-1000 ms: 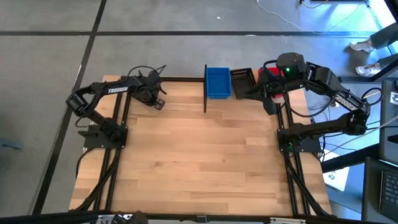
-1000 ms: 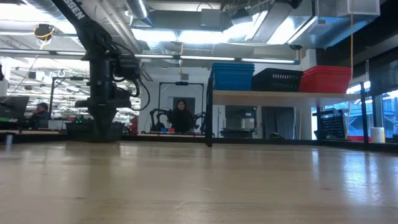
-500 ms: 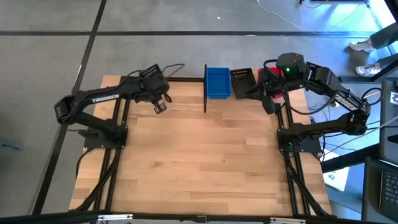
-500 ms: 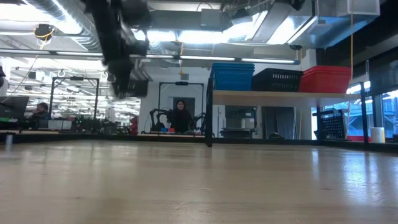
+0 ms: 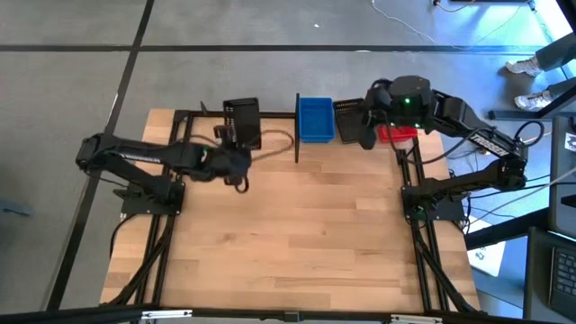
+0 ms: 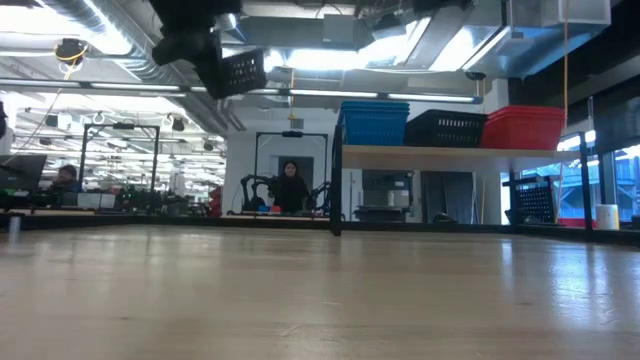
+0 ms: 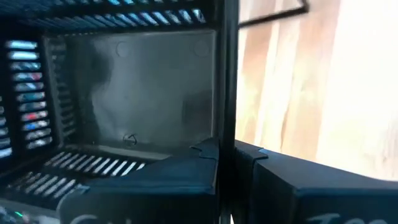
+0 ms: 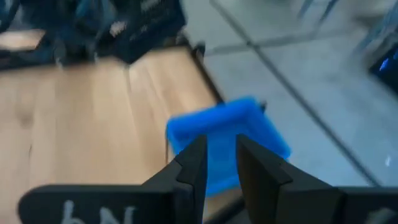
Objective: Stack baskets on shelf by color
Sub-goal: Stack the black bin on the black bin on the shelf
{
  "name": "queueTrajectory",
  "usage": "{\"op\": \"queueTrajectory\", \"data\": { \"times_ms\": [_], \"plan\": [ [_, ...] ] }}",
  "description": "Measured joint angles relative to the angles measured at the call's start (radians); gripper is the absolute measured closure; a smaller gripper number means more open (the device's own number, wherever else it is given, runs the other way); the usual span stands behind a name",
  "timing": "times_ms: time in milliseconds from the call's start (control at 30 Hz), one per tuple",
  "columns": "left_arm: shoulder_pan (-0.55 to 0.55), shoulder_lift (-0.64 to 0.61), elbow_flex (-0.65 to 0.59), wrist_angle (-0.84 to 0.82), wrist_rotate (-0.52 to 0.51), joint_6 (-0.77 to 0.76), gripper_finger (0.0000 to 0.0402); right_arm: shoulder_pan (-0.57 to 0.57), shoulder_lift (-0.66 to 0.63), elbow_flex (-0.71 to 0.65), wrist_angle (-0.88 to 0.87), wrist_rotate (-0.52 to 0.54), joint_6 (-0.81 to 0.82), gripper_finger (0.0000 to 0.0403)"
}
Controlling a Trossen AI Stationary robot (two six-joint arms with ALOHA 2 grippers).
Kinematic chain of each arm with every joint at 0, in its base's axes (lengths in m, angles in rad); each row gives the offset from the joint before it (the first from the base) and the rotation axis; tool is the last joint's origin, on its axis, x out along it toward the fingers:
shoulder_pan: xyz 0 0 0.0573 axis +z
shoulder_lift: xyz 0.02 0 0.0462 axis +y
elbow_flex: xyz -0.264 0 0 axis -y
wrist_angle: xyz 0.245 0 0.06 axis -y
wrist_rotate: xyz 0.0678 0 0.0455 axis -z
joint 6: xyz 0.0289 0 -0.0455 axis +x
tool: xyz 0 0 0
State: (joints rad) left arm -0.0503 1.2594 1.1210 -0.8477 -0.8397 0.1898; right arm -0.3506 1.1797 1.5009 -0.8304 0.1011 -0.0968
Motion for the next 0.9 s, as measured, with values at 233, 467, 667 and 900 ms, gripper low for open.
{"op": "queueTrajectory", "data": {
  "times_ms": [233,467,667,900],
  "plan": [
    [-0.150,0.080,0.001,-0.004,-0.224,0.142,0.0401,0.037,0.023,0.000,0.230,-0.089,-0.021,0.0320],
    [-0.168,0.186,0.001,0.003,-0.312,0.287,0.0401,0.118,0.120,0.000,0.258,-0.144,-0.150,0.0320],
    [-0.164,0.238,0.001,0.003,-0.331,0.371,0.0401,0.199,0.239,0.000,0.322,-0.008,-0.248,0.0320],
    [-0.164,0.241,0.001,0.004,-0.324,0.371,0.0401,0.238,0.344,0.000,0.429,0.037,-0.191,0.0320]
  ]
}}
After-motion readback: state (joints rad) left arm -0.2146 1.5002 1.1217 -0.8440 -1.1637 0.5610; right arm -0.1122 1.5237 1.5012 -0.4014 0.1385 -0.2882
